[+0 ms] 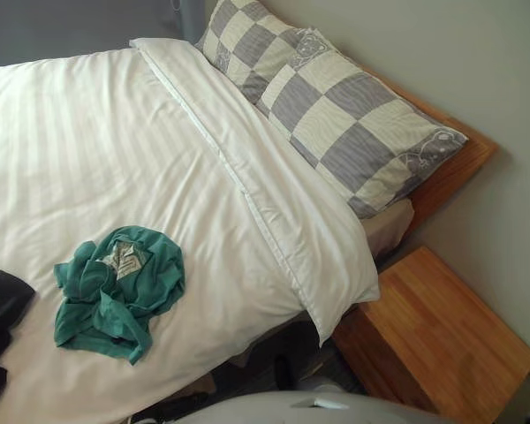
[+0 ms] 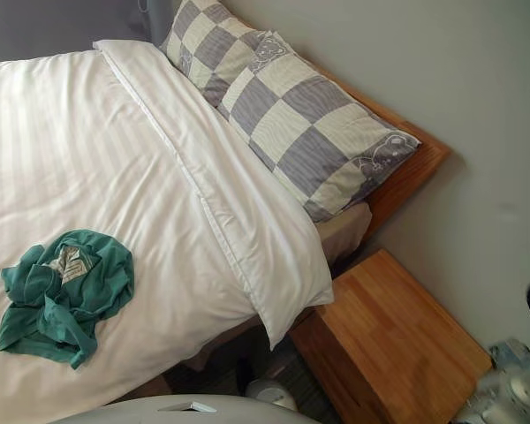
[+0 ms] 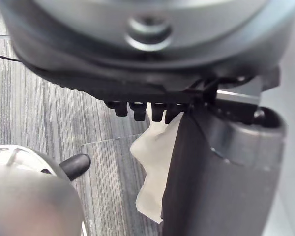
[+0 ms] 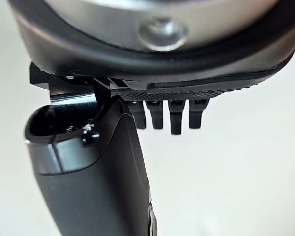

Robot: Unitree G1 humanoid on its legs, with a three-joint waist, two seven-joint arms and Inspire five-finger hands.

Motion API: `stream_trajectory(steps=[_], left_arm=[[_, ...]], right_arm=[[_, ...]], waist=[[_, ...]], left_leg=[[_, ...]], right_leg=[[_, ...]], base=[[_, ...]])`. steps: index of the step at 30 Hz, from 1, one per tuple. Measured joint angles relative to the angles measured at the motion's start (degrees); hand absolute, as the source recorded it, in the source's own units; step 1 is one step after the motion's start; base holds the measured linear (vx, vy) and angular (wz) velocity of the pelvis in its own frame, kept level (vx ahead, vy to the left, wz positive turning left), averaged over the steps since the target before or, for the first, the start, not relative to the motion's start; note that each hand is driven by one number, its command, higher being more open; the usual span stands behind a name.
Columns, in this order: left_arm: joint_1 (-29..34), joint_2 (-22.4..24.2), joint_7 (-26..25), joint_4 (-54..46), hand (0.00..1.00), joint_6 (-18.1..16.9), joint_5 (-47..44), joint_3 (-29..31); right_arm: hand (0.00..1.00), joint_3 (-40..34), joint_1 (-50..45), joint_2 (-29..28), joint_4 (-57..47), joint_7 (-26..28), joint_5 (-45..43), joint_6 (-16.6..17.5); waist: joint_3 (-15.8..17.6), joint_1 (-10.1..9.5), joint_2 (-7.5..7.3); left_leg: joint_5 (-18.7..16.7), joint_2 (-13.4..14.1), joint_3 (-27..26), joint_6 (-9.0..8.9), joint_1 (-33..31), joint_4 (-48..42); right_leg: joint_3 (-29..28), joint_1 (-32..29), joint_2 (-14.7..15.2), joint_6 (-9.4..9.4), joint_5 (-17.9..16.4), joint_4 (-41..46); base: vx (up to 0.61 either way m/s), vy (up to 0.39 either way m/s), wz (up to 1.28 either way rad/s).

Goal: Tidy up the quilt and then pick up the clothes from the bed and put them into the laundry hamper

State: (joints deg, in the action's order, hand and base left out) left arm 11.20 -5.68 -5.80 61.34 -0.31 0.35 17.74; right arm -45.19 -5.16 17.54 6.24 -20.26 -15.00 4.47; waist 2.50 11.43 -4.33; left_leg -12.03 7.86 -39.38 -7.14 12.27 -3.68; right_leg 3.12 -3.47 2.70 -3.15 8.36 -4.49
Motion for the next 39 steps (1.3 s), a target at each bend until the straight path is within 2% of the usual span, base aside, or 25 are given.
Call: stream_trajectory(steps=[4, 5, 7, 11, 13, 14, 15, 17, 19, 22, 25, 26, 27, 29, 35, 38, 39], left_arm=[[-0.9, -0.4, 0.1, -0.1, 1.00, -1.3, 0.2, -2.1], [-2.3, -0.6, 0.0, -0.1, 1.00, -1.8, 0.3, -3.7], [-2.9, -0.6, -0.1, -0.2, 1.00, -2.1, 0.3, -4.3], [-5.4, -0.3, -0.7, -1.6, 1.00, -2.7, 0.2, -6.3], [-6.7, 0.0, -1.7, -2.0, 1.00, -3.4, 0.3, -6.8], [-7.7, -0.1, -2.4, -2.6, 1.00, -3.7, 0.2, -7.0], [-9.1, 0.0, -2.7, -3.0, 1.00, -3.9, 0.0, -7.8], [-10.3, 0.1, -2.9, -3.5, 1.00, -4.3, -0.3, -8.9], [-11.8, 0.2, -3.0, -4.3, 1.00, -4.9, -0.3, -10.7], [-12.0, 0.5, -3.0, -5.9, 1.00, -6.3, -0.6, -12.4], [-13.2, 1.0, -2.8, -5.8, 1.00, -7.2, -0.7, -13.4], [-13.3, 1.1, -2.8, -5.9, 1.00, -7.2, -0.7, -13.4], [-13.5, 1.4, -2.8, -5.9, 1.00, -7.3, -0.8, -13.2], [-13.5, 1.6, -2.6, -5.9, 1.00, -7.1, -0.7, -12.4], [-13.4, 7.0, -1.1, -7.4, 1.00, -7.0, -0.8, -3.5], [-13.6, 7.3, -1.1, -7.4, 1.00, -7.0, -2.8, -3.4], [-13.9, 7.6, -1.0, -7.2, 1.00, -6.9, -3.1, -3.5]], right_arm=[[0.00, 9.1, 3.9, -2.8, -5.6, 2.2, -0.8, 4.1], [0.00, 14.9, 6.9, -6.0, -7.6, 3.0, -3.7, 5.9], [0.00, 18.5, 8.8, -8.1, -8.5, 3.5, -6.1, 6.6], [0.00, 31.7, 16.7, -14.3, -9.6, 4.4, -11.6, 9.6], [0.00, 34.3, 20.0, -15.8, -9.6, 4.5, -13.7, 11.1], [0.00, 35.6, 23.1, -16.6, -9.6, 4.5, -15.1, 11.6], [0.00, 35.9, 26.0, -16.9, -9.2, 4.4, -16.3, 12.3], [0.00, 35.6, 29.1, -16.8, -7.9, 3.9, -17.5, 13.5], [0.00, 35.0, 33.1, -15.8, -3.8, 2.8, -18.1, 14.0], [0.00, 33.8, 34.9, -15.1, 1.0, 1.9, -19.6, 14.0], [0.00, 29.2, 35.1, -15.1, 7.6, 1.2, -19.7, 14.0], [0.00, 28.1, 34.9, -15.0, 8.4, 1.3, -19.8, 14.0], [0.00, 27.5, 34.3, -14.7, 8.2, 3.3, -19.9, 16.3], [0.00, 26.6, 34.0, -14.4, 7.6, 4.8, -21.4, 17.8], [0.00, 18.6, 29.3, -17.4, 6.7, 9.1, -27.6, 18.9], [0.00, 15.4, 24.6, -20.0, 7.3, 10.5, -30.7, 18.8], [0.00, 13.6, 22.5, -21.1, 9.1, 10.8, -31.0, 18.5]], waist=[[0.3, -0.62, 0.16], [1.0, -2.12, 0.04], [1.5, -3.09, 0.10], [6.1, -5.82, 0.13], [8.1, -6.77, -0.12], [10.2, -7.03, -0.13], [12.7, -7.37, -0.04], [14.6, -7.94, 0.45], [17.7, -8.20, 1.89], [20.1, -8.42, 3.95], [22.2, -8.24, 6.49], [22.5, -8.13, 6.91], [23.1, -7.94, 7.59], [23.2, -7.78, 7.74], [23.0, -8.01, 7.36], [22.3, -7.90, 6.36], [21.5, -7.80, 5.62]], left_leg=[[0.7, -0.5, 2.5, 0.60, -1.0, 0.1], [1.1, -0.8, 3.6, 0.93, -1.7, 0.4], [1.4, -1.1, 4.0, 1.13, -1.7, 0.6], [2.0, -2.5, 5.7, 2.13, -3.1, 0.7], [2.2, -3.2, 6.3, 2.74, -5.2, 0.1], [2.5, -3.7, 7.2, 3.38, -7.0, -0.5], [2.6, -4.2, 8.4, 3.86, -8.6, -1.2], [2.5, -4.8, 9.8, 4.58, -11.3, -2.4], [2.3, -5.3, 11.9, 5.31, -14.2, -4.3], [2.0, -5.7, 12.9, 5.91, -17.1, -5.7], [1.9, -6.7, 12.9, 6.55, -20.3, -6.0], [1.8, -6.9, 12.8, 6.64, -20.8, -6.0], [1.8, -7.2, 12.3, 6.73, -21.3, -5.8], [1.8, -7.2, 11.3, 6.75, -21.1, -5.6], [1.6, -7.0, 6.0, 6.45, -17.5, -3.1], [1.1, -6.2, 2.8, 5.63, -15.1, -3.1], [1.0, -5.9, 1.5, 5.47, -14.3, -3.1]], right_leg=[[2.1, 0.0, 0.9, -0.01, 0.0, 0.0], [2.9, -0.1, 1.4, -0.04, 0.2, 0.0], [3.1, -0.2, 1.6, -0.03, 0.4, 0.0], [3.7, -0.9, 3.2, -0.19, 1.5, 0.0], [4.0, -2.5, 4.1, -0.24, 2.3, 0.0], [4.6, -3.6, 4.8, -0.10, 3.1, 0.0], [5.2, -4.4, 5.5, -0.36, 3.6, 0.0], [6.3, -5.7, 6.5, -0.41, 4.2, 0.0], [7.8, -6.8, 7.8, -0.58, 4.8, 0.0], [8.4, -8.5, 8.6, -0.88, 5.4, 0.0], [8.1, -11.6, 9.7, -1.39, 5.8, 0.0], [8.0, -12.1, 9.9, -1.39, 5.8, 0.0], [7.6, -12.9, 10.1, -1.43, 5.9, 0.0], [7.0, -13.4, 10.0, -1.53, 5.9, 0.0], [5.4, -12.9, 8.9, -1.57, 5.9, 0.0], [4.9, -11.7, 7.8, -1.50, 5.8, 0.0], [4.9, -11.4, 7.4, -1.21, 5.6, 0.0]], base=[[-0.06, 0.009, 0.32], [-0.07, 0.015, 0.27], [-0.07, 0.020, 0.18], [-0.11, 0.043, 0.15], [-0.16, 0.060, 0.21], [-0.19, 0.073, 0.41], [-0.15, 0.055, 0.52], [-0.12, 0.056, 0.47], [-0.11, 0.075, 0.50], [-0.06, 0.060, 0.29], [-0.01, 0.054, 0.08], [0.03, 0.042, -0.02], [0.04, 0.027, -0.11], [0.05, 0.019, -0.21], [0.07, 0.004, -0.29], [0.08, -0.021, -0.45], [0.07, -0.029, -0.30]])
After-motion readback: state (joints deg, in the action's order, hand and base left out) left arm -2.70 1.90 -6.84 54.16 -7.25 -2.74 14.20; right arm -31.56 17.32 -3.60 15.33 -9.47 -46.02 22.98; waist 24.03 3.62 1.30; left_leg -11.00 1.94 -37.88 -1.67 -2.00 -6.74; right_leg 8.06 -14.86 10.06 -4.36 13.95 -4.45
